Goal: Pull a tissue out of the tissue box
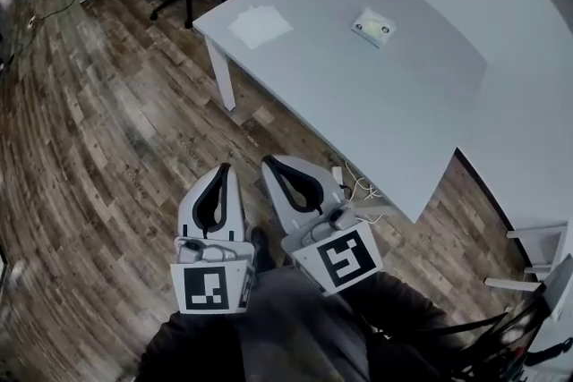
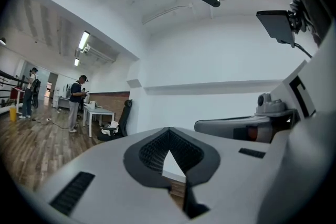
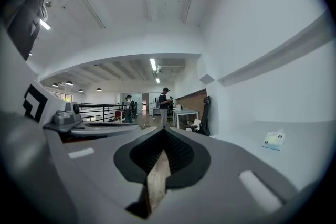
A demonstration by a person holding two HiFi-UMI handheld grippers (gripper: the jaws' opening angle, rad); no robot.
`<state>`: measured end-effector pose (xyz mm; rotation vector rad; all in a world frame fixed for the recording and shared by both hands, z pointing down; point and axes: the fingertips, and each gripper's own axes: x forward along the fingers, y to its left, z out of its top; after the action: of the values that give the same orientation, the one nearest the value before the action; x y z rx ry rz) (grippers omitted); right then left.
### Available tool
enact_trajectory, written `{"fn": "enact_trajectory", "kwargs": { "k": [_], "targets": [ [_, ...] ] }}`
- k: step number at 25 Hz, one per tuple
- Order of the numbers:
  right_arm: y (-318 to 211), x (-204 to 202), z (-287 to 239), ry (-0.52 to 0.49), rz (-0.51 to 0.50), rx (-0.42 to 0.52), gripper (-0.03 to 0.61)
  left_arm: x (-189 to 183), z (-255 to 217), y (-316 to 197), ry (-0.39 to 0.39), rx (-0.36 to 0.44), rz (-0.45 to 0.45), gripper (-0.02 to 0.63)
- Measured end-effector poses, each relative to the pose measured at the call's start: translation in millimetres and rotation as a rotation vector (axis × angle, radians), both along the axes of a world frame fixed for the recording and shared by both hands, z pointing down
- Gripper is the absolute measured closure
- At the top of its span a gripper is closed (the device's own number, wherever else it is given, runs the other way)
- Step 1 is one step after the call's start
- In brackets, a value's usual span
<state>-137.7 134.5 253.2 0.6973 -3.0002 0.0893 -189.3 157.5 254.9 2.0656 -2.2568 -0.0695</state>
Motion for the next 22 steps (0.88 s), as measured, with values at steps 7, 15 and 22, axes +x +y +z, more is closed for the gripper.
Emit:
{"fn": "enact_trajectory", "kwargs": {
  "k": [7,15,22],
  "targets": [
    [-53.1,-4.5,-8.5,-0.003,0.122,0.014,0.577,-6.8,-1.8,-55.5,0.006,0.005,0.113,0.612],
    [-137.7,35.7,12.7,-0.012,0.304,-0.010,0.577,23.8,22.1,-147.5,0.000,-0.041,0.268,0.612],
    [-241.7,84.5,32.2,-0.007,0.430,-0.054,0.577,73.0,36.4,-257.1,-0.015,-0.074,0.407,0.612]
  ]
}}
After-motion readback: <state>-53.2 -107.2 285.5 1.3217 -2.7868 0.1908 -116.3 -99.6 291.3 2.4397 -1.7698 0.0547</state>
